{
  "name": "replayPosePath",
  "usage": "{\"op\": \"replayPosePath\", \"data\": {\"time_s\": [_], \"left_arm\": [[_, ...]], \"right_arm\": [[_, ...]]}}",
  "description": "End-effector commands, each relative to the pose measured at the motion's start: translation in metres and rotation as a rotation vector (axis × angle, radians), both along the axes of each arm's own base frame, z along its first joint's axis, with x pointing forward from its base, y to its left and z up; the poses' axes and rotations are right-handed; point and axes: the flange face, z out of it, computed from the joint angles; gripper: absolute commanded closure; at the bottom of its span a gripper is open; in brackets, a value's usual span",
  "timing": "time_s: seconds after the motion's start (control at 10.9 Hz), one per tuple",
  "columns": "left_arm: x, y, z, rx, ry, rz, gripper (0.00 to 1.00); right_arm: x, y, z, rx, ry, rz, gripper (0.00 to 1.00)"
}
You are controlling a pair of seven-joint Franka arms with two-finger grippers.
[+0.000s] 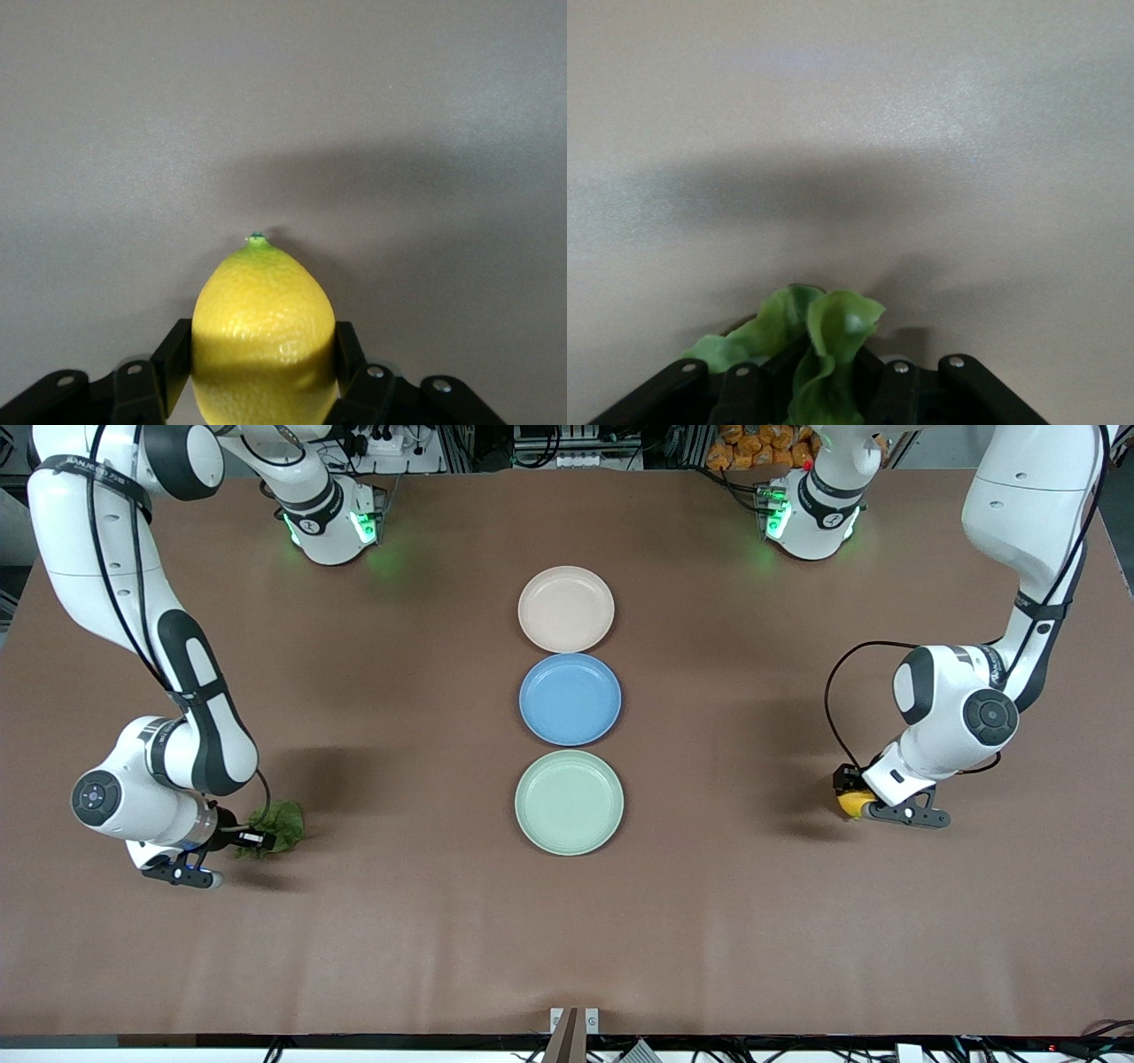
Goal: Place lemon and lettuce in plates
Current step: 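Grasp the lemon with the left gripper while the right gripper grasps the lettuce, then carry the lemon to the cream plate while the right gripper carries lettuce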
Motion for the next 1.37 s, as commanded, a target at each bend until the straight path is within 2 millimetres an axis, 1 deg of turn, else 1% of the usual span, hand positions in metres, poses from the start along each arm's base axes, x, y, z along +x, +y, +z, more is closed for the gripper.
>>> {"op": "replayPosePath", "data": {"time_s": [0.0,0.09,0.18,0.27,0.37,0.46,0.64,0.82,0.92,1.01,1.1,1.28], "left_arm": [[0.006,-0.004,0.009,0.002,-0.019,0.035,1.0],[0.003,-0.013,0.026,-0.001,-0.006,0.066,1.0],[0.0,-0.029,0.04,-0.006,0.028,0.064,1.0],[-0.004,-0.039,0.055,-0.007,0.052,0.09,1.0],[-0.011,-0.057,0.072,-0.006,0.083,0.116,1.0],[-0.021,-0.077,0.09,0.002,0.126,0.15,1.0],[-0.047,-0.135,0.125,0.015,0.161,0.24,1.0],[-0.087,-0.202,0.149,0.015,0.214,0.327,1.0],[-0.107,-0.22,0.158,0.031,0.211,0.347,1.0],[-0.13,-0.244,0.16,0.029,0.225,0.375,1.0],[-0.152,-0.274,0.161,0.023,0.239,0.406,1.0],[-0.194,-0.333,0.163,0.032,0.238,0.484,1.0]], "right_arm": [[0.0,0.027,0.01,0.011,-0.01,0.021,1.0],[0.002,0.035,0.013,0.021,-0.016,0.03,1.0],[0.004,0.047,0.017,0.037,-0.021,0.043,1.0],[0.009,0.057,0.027,0.062,-0.03,0.04,1.0],[0.012,0.072,0.037,0.102,-0.016,0.026,1.0],[0.015,0.091,0.048,0.142,0.019,0.003,1.0],[0.023,0.127,0.071,0.188,0.054,-0.039,1.0],[0.024,0.18,0.087,0.251,0.065,-0.106,1.0],[0.024,0.205,0.094,0.285,0.068,-0.113,1.0],[0.021,0.225,0.098,0.337,0.083,-0.136,1.0],[0.018,0.241,0.1,0.389,0.1,-0.162,1.0],[0.009,0.281,0.103,0.476,0.131,-0.192,1.0]]}}
